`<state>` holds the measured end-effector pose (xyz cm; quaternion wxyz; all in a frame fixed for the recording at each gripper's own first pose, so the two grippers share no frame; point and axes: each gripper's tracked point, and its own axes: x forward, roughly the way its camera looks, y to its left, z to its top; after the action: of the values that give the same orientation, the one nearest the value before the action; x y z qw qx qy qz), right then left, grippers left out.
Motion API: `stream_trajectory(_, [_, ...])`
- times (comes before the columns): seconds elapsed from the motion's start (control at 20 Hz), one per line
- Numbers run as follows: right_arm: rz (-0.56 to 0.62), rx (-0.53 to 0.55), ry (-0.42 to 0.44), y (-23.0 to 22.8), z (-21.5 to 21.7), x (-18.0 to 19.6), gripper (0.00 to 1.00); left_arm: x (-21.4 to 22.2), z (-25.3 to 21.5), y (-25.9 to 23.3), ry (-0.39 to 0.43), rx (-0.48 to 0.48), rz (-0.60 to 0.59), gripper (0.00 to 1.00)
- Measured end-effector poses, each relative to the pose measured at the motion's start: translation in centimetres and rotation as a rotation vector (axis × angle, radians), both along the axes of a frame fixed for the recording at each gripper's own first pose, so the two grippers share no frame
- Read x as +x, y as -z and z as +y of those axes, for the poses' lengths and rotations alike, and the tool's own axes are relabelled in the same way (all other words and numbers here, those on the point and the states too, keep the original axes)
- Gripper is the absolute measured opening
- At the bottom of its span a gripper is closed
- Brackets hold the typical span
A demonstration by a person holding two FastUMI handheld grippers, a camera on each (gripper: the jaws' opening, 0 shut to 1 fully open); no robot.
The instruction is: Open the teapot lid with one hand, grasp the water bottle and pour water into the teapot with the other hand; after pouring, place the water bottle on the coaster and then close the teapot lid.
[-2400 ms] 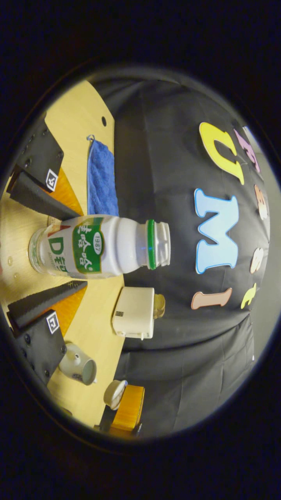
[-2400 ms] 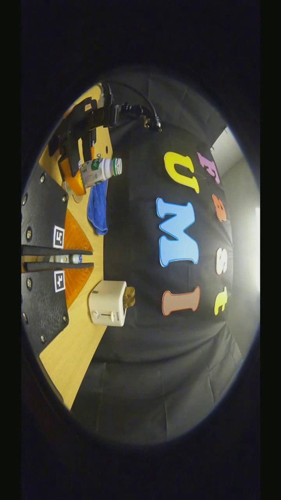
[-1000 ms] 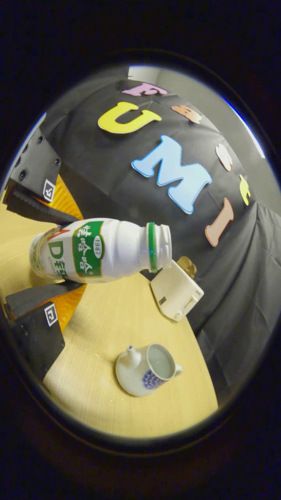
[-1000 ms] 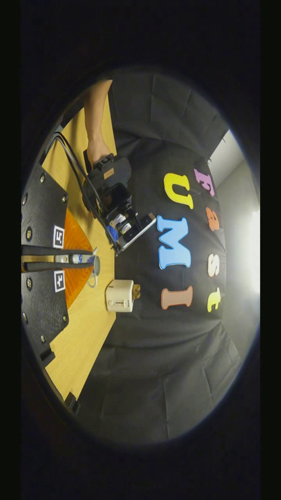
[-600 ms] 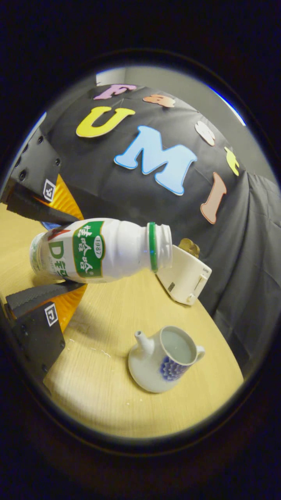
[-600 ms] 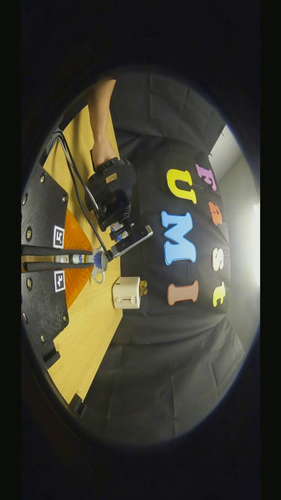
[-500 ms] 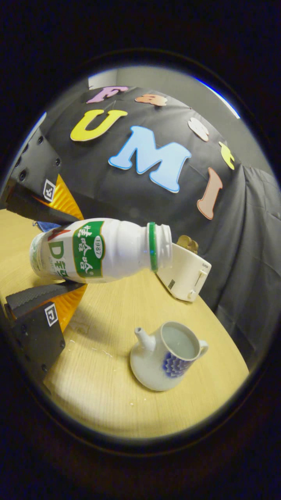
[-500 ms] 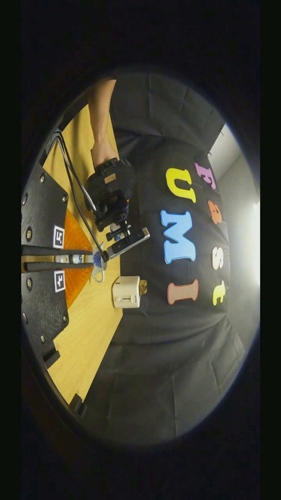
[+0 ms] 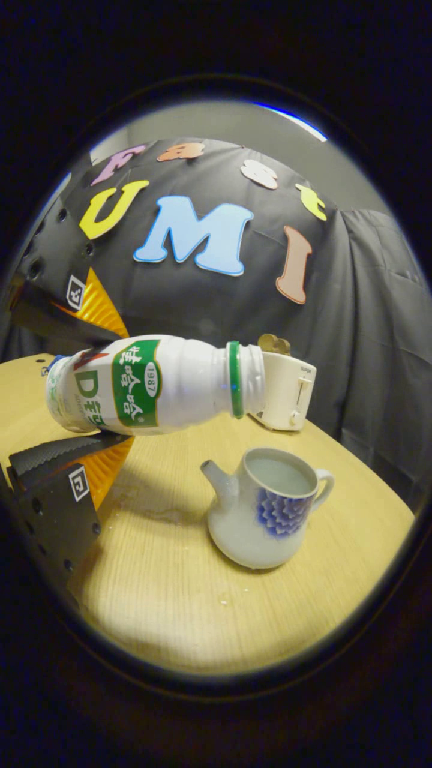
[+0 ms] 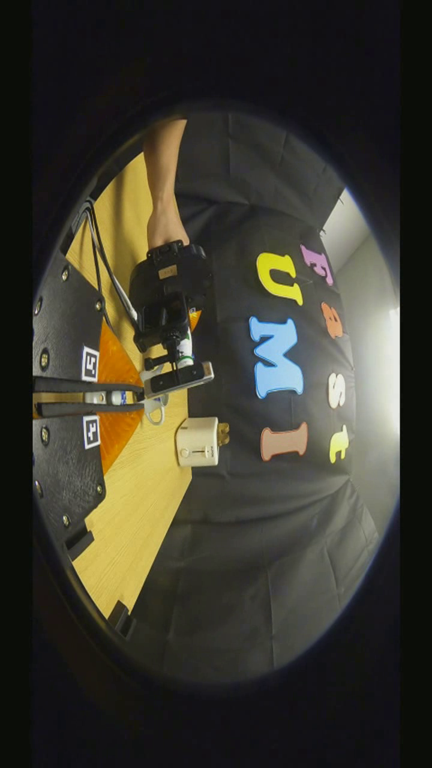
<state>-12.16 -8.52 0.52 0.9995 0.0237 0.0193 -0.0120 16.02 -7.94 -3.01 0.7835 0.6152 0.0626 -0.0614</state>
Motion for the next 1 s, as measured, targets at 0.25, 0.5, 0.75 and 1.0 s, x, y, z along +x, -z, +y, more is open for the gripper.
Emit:
stream_trajectory(0.25, [0.017, -0.004, -0.005, 0.8, -0.1, 0.1, 0.23, 0.2, -1.1, -0.4, 0.037, 0.076, -0.009, 0.84])
stream_trajectory(0.5, [0.018, 0.0, 0.005, 0.8, -0.5, 0.3, 0.06, 0.8, -1.1, -0.4, 0.044, 0.153, -0.007, 0.84])
stream_trajectory(0.75, [0.017, 0.014, 0.017, 1.0, -1.0, 0.3, 0.06, 0.7, -1.0, -0.6, 0.049, 0.203, -0.002, 0.79])
stream_trajectory(1.0, [0.017, 0.024, 0.015, 1.0, -1.0, 0.2, 0.23, 0.7, -1.2, -1.1, 0.067, 0.273, -0.012, 0.79])
